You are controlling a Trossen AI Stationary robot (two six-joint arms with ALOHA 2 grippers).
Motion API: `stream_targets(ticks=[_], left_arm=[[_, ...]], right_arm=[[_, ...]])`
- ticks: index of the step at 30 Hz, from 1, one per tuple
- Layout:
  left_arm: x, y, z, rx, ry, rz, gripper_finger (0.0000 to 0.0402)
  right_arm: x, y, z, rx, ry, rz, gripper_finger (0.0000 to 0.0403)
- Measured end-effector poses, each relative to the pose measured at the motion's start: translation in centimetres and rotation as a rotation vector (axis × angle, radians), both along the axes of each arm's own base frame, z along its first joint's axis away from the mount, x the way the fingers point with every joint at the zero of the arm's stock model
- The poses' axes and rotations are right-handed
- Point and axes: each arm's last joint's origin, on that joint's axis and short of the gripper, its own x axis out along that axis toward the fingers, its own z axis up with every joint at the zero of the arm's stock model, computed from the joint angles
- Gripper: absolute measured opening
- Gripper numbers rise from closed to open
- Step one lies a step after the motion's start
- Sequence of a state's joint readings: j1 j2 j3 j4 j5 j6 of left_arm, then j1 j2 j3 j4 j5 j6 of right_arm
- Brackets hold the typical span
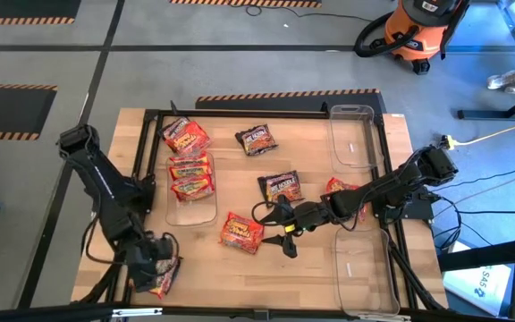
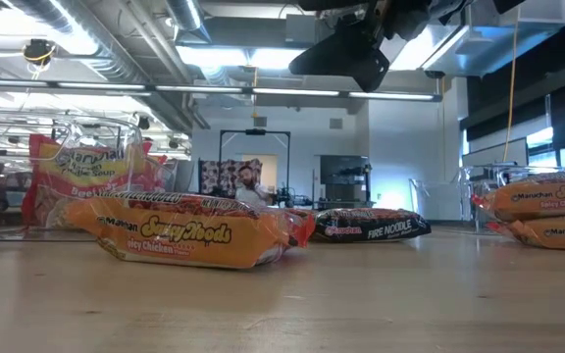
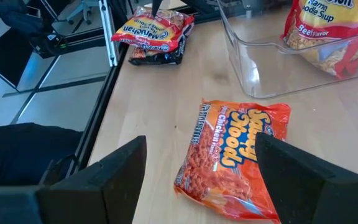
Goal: Sort Maruchan noodles
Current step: Put the red noodle pack into the transparent bin
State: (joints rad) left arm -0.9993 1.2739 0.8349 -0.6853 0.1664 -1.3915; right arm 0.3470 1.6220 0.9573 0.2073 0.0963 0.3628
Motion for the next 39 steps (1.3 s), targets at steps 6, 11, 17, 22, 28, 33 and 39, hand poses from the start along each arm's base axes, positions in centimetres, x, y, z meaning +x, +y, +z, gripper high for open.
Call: stream_targets(ticks=[6, 11, 17, 22, 28, 33, 39], left_arm=[[-2.6, -0.3, -0.9, 0.079, 0.235, -0.052, 0.0237], [-2.7, -1.4, -2.4, 0.122, 0.243, -0.132, 0.0237], [-1.0, -2.9, -4.0, 0.084, 0.135, -0.183, 0.0237], [2.0, -2.3, -2.9, 0.077, -0.142, -0.061, 0.0237], [4.8, -0.9, -2.9, 0.171, -0.332, -0.009, 0.0237], [6.1, -0.2, -2.7, 0.201, -0.406, -0.002, 0.0237], [6.4, -0.3, -2.6, 0.221, -0.462, -0.026, 0.0237]], right_arm=[[0.0, 0.0, 0.0, -0.003, -0.001, 0.001, 0.0276], [0.0, 0.0, 0.0, -0.021, -0.005, 0.01, 0.0276], [0.0, 0.0, 0.0, -0.025, -0.006, 0.011, 0.0276], [0.0, 0.0, 0.0, -0.02, -0.007, 0.009, 0.0276], [0.0, 0.0, 0.0, 0.045, 0.009, -0.024, 0.0276], [0.4, 0.7, -1.1, 0.159, 0.04, -0.07, 0.0276], [1.2, 3.6, -3.7, 0.367, 0.057, -0.095, 0.0276]])
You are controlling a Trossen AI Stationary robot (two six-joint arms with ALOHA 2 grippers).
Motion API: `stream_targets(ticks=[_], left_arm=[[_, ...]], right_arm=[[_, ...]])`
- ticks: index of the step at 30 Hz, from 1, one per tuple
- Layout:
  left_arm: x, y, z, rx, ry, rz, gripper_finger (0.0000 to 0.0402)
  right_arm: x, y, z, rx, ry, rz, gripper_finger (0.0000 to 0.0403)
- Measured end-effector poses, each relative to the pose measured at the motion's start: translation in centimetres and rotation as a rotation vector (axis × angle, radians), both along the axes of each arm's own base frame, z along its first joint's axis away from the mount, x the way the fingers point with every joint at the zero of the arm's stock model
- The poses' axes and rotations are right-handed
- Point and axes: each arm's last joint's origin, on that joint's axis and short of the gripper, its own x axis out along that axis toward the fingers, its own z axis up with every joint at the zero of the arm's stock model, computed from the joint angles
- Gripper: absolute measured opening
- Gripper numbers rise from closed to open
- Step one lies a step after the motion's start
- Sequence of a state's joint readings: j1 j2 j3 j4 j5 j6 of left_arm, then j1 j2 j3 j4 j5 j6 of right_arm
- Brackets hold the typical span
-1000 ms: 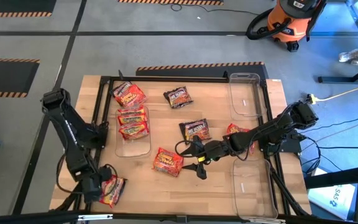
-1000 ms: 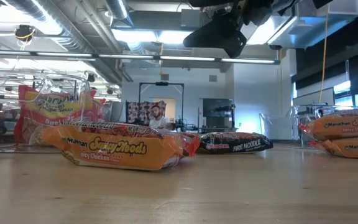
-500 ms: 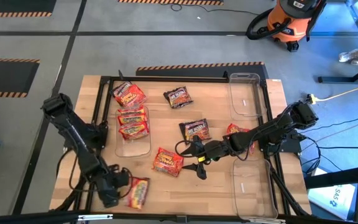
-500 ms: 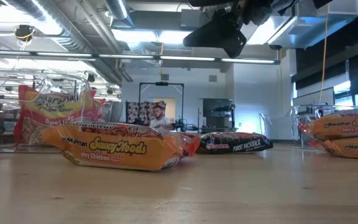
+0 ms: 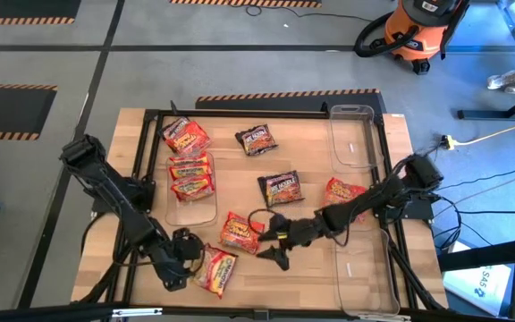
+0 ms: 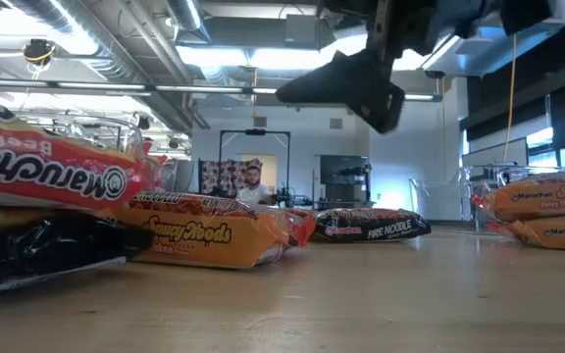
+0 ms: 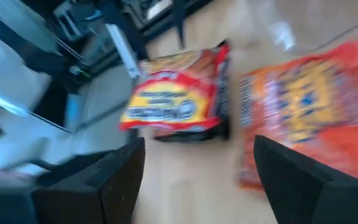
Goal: Sort Maruchan noodles
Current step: Put the red noodle pack into the transparent bin
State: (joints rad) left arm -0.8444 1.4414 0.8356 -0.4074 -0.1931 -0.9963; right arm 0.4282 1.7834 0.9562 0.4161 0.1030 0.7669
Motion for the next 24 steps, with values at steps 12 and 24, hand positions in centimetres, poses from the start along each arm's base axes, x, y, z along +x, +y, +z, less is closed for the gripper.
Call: stream_targets(ticks=[12, 24], left_arm=[[0.1, 0.0, -0.1, 0.078, -0.054, -0.057, 0.0237], [-0.1, -0.1, -0.1, 0.091, -0.058, -0.081, 0.0237]], right_arm=[[5.5, 6.9, -5.0, 0.353, 0.083, -0.041, 0.0276], [10.4, 8.1, -6.9, 0.401, 0.205, -0.147, 0.0276]])
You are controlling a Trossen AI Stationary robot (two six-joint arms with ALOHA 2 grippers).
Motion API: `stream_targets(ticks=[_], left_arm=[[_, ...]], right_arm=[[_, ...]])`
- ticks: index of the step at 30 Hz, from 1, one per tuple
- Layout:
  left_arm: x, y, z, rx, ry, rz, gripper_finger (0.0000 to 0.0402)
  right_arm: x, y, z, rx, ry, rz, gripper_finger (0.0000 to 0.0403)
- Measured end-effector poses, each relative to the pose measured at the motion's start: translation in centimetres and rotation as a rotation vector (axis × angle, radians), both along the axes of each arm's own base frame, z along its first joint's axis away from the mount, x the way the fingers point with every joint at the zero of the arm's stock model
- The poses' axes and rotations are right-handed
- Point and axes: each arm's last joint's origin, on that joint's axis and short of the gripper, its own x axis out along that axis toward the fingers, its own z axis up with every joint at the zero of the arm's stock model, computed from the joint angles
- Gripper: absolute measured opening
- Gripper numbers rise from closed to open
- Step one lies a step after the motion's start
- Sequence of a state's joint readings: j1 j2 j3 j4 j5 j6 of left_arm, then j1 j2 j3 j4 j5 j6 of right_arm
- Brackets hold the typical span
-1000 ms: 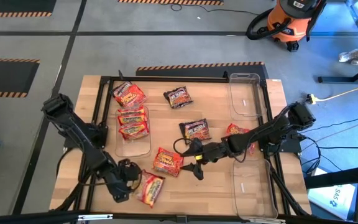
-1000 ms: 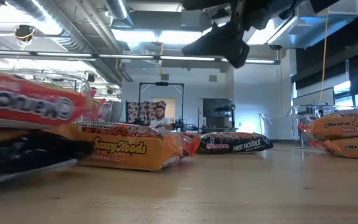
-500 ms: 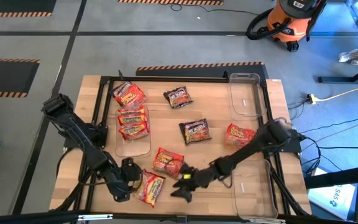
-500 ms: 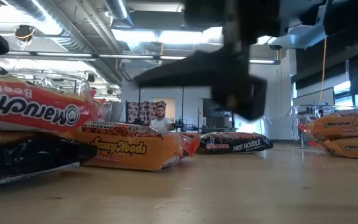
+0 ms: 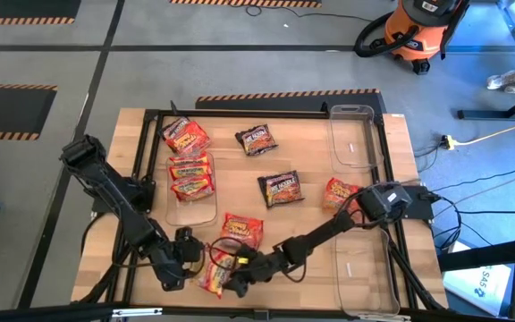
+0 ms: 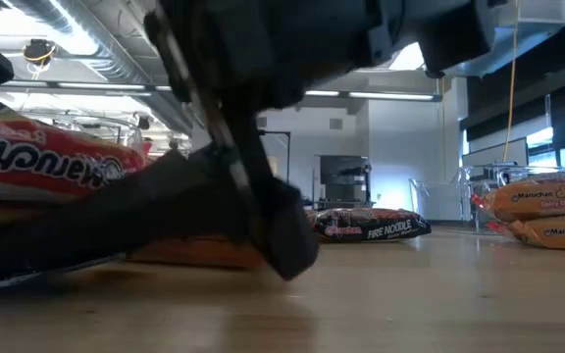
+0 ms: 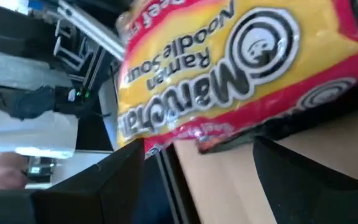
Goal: Sort Maruchan noodles
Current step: Put the red noodle pack into the transparent bin
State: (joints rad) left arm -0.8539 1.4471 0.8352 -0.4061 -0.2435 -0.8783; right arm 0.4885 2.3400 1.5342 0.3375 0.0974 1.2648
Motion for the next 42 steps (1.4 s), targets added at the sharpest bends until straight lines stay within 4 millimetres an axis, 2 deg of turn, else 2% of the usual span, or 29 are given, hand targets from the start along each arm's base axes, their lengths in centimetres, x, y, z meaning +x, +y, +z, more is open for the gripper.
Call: stream_targets(ticks=[15, 29, 37, 42], left_arm=[[0.2, -0.2, 0.2, -0.041, -0.007, -0.01, 0.0237], [1.8, -0.9, -0.9, -0.076, -0.055, 0.004, 0.0237], [2.6, -0.4, -0.7, -0.081, -0.077, 0.003, 0.0237], [2.9, -0.1, -0.7, -0.079, -0.081, 0.016, 0.0237]], right_arm=[[0.5, 0.0, 1.1, -0.014, -0.128, -0.066, 0.0276], [0.9, -1.1, 0.9, -0.168, -0.152, -0.193, 0.0276], [0.9, -1.2, 0.8, -0.214, -0.155, -0.18, 0.0275], [0.9, -1.2, 0.8, -0.239, -0.16, -0.175, 0.0243]])
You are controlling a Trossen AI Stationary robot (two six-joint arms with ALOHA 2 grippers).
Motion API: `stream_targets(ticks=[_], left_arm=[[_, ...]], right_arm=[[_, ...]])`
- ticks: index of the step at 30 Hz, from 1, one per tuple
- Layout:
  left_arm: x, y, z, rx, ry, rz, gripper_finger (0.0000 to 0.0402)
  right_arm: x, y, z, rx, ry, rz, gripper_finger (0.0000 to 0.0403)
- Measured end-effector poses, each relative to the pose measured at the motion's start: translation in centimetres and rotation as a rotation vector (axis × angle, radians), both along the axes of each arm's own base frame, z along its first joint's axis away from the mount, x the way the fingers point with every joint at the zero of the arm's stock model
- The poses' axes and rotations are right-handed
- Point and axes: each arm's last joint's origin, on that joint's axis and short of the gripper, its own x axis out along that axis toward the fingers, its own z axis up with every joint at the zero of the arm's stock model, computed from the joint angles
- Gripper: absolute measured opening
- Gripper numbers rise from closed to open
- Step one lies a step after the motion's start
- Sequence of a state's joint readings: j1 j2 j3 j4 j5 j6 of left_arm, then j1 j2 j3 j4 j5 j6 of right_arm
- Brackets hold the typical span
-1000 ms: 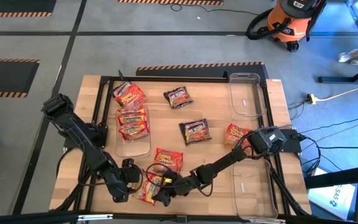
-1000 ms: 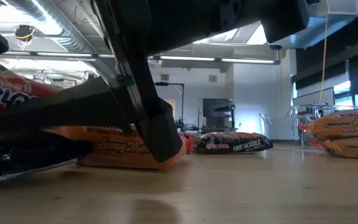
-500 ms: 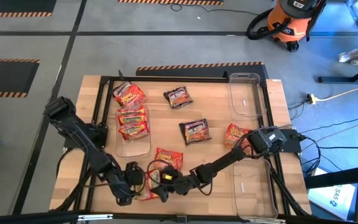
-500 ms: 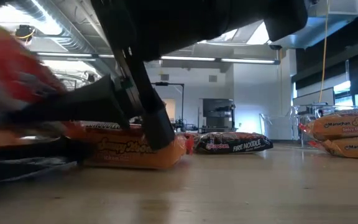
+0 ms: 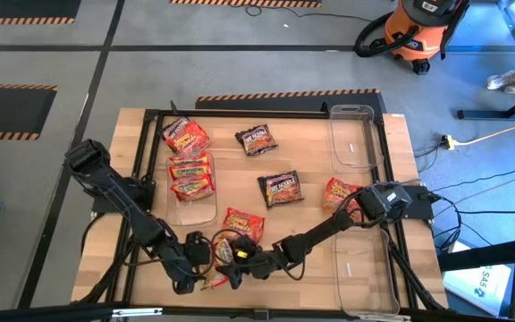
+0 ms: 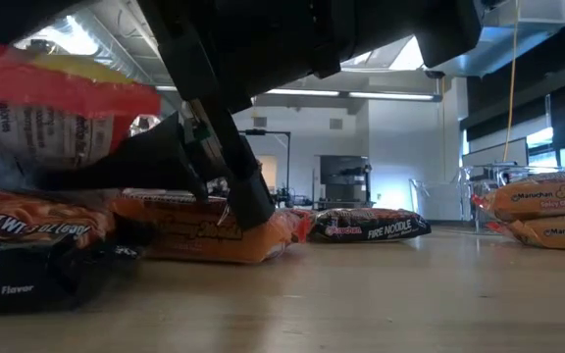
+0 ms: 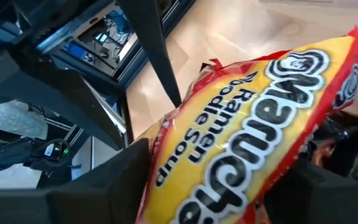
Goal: Sort Maruchan noodles
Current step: Put the red noodle pack into the transparent bin
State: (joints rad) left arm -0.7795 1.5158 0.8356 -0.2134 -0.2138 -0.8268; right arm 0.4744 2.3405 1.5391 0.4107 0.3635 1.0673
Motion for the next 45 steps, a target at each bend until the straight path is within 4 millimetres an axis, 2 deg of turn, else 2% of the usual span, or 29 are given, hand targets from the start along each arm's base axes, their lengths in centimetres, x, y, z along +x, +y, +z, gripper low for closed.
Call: stream_targets(ticks=[7, 11, 19, 28, 36, 45], left_arm=[[0.0, 0.0, 0.1, -0.003, -0.005, 0.001, 0.0237], [-0.5, 0.0, 0.7, -0.009, -0.02, -0.007, 0.0237], [-2.5, 0.3, 3.6, -0.073, -0.066, -0.019, 0.0237], [-3.8, 0.9, 5.7, -0.093, -0.136, -0.02, 0.0237], [-3.3, 1.2, 5.8, -0.09, -0.155, -0.017, 0.0237], [-1.8, 1.8, 6.7, -0.048, -0.305, -0.013, 0.0244]], right_arm=[[0.0, 0.0, 0.1, -0.064, -0.016, -0.004, 0.0141], [0.0, 0.0, 0.3, -0.127, -0.032, 0.006, 0.0112], [0.0, 0.1, 0.4, -0.215, -0.039, 0.067, 0.0116], [-0.3, 0.0, 2.5, -0.377, -0.058, 0.166, 0.0112], [-1.4, -0.5, 5.8, -0.532, -0.01, 0.259, 0.0114], [-2.0, -0.4, 6.1, -0.592, 0.018, 0.403, 0.0115]])
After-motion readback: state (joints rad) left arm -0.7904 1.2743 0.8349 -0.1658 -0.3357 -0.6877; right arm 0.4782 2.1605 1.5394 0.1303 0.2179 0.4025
